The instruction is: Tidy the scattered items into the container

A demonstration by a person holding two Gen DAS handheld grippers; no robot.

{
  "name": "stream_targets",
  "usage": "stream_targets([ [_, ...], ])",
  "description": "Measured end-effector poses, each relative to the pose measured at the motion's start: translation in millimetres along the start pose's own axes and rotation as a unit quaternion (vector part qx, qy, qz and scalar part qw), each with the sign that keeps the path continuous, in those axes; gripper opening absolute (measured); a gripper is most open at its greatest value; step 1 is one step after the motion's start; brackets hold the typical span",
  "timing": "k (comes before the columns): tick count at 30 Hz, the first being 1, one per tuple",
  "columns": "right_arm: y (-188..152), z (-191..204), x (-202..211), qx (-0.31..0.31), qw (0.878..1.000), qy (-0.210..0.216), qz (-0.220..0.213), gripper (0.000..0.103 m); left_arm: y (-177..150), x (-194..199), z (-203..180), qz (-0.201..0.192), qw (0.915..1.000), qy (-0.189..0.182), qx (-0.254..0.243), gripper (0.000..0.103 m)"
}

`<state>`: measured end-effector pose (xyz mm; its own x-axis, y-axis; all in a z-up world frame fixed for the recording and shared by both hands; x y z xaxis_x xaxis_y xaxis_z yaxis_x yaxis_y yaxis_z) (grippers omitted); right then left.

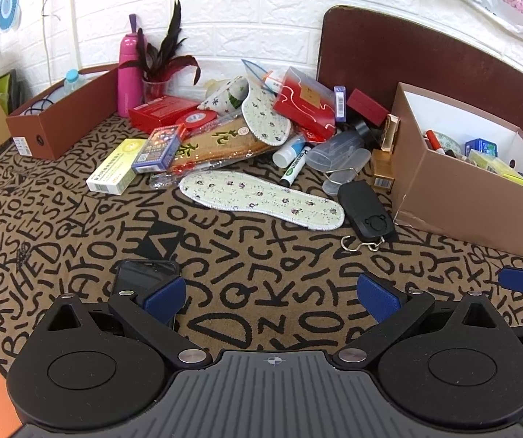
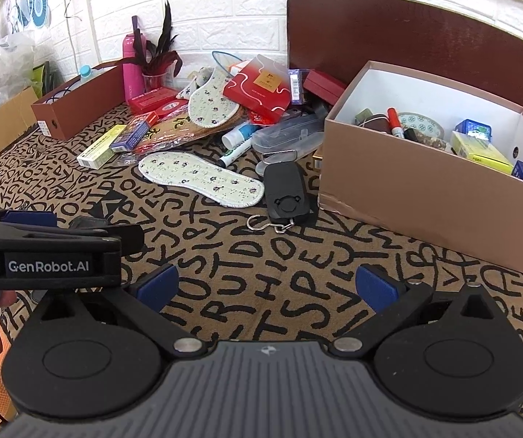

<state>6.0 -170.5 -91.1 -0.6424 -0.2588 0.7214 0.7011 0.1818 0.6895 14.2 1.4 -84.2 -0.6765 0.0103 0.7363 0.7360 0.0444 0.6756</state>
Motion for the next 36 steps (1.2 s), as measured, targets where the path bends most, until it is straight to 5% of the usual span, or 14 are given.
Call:
stream_targets([
  [24,6.5,-4.3,-50.6,-0.009,0.999,0.015,0.035,0.103,16.3,-57.4,28.0,0.047,0.9988,0.007,0.012,0.103],
  [36,17.3,10.8,-97.8,0.008,0.996,0.072,0.045,0.102,49.9,-115.5,77.4,0.067,0.997,0.019,0.034,0.102],
])
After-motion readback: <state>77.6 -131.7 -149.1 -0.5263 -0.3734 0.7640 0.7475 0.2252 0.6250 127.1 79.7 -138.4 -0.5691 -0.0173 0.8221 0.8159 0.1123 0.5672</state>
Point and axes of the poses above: each gripper's, at about its wrist camera, not at the fingertips, and x roughly against the way its jaws point, z to its left, y to its top, the point moved 4 cm from there along -x, roughly the way its jaws point, and after that the axes turned 3 degrees about z, right-handed, at the moved point
